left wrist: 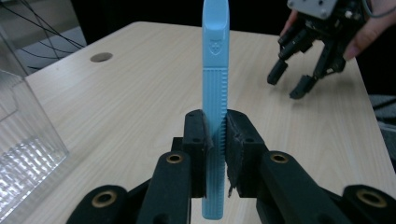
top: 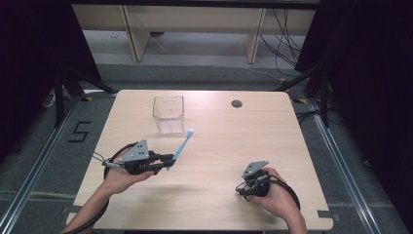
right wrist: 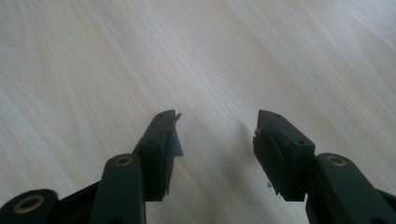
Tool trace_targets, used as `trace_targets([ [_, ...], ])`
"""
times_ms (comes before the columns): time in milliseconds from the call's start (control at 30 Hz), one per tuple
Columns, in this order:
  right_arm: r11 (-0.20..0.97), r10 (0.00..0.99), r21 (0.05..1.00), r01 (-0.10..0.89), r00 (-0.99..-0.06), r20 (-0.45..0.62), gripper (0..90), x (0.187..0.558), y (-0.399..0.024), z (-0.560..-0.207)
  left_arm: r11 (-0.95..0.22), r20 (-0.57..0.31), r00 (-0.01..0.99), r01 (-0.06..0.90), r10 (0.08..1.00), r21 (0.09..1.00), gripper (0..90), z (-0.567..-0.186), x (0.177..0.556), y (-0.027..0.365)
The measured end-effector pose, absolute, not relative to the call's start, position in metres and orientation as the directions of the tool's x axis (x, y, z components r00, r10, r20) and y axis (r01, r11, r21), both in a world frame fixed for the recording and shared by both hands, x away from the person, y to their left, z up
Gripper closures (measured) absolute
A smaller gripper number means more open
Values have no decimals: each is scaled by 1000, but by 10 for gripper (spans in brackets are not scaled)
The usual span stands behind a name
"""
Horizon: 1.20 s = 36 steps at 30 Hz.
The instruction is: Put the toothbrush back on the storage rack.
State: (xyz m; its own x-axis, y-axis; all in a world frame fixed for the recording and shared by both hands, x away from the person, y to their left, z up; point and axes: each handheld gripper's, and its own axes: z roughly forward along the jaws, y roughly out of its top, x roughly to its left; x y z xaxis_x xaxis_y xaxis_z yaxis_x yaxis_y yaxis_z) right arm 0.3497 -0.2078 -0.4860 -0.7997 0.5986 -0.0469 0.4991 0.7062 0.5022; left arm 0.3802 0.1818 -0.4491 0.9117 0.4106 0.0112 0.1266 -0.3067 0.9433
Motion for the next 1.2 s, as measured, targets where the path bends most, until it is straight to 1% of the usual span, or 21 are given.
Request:
trace_targets([
  [33, 706, 599, 502, 499, -800, -46, 492, 350, -208, -486, -302, 15, 903, 128, 429, 945, 782, -448, 380, 183],
  [67, 706, 599, 502, 499, -800, -46, 492, 350, -208, -486, -302, 15, 903, 128, 429, 945, 782, -448, 380, 183],
  [200, 700, 606, 503, 506, -794, -45, 492, 349, -208, -486, -252, 11, 874, 128, 485, 959, 782, -445, 381, 188],
  [233, 701, 605, 503, 505, -795, -46, 492, 349, -208, -486, -252, 11, 874, 128, 485, 959, 782, -445, 381, 188],
  [300, 706, 598, 506, 496, -800, -51, 492, 350, -208, -486, -211, -5, 853, 135, 522, 968, 782, -443, 381, 190],
  [467, 715, 584, 504, 484, -810, -50, 492, 351, -207, -487, -187, 1, 819, 129, 573, 974, 783, -440, 381, 193],
  [700, 708, 597, 504, 494, -801, -53, 492, 350, -207, -486, -141, -24, 778, 144, 628, 980, 783, -439, 384, 196],
  [833, 711, 590, 508, 486, -805, -57, 492, 350, -208, -486, -120, -29, 753, 142, 658, 983, 783, -438, 387, 198],
  [867, 700, 601, 507, 503, -798, -39, 492, 349, -207, -486, -121, -26, 748, 142, 663, 983, 782, -437, 388, 198],
  [933, 702, 602, 503, 503, -798, -42, 492, 349, -207, -486, -117, -25, 741, 139, 671, 983, 782, -436, 390, 199],
  [1033, 712, 592, 509, 484, -804, -63, 492, 350, -207, -486, -106, -26, 729, 134, 684, 985, 782, -435, 394, 201],
  [1200, 715, 585, 508, 481, -809, -57, 491, 351, -207, -487, -77, -37, 705, 129, 708, 989, 782, -433, 399, 203],
])
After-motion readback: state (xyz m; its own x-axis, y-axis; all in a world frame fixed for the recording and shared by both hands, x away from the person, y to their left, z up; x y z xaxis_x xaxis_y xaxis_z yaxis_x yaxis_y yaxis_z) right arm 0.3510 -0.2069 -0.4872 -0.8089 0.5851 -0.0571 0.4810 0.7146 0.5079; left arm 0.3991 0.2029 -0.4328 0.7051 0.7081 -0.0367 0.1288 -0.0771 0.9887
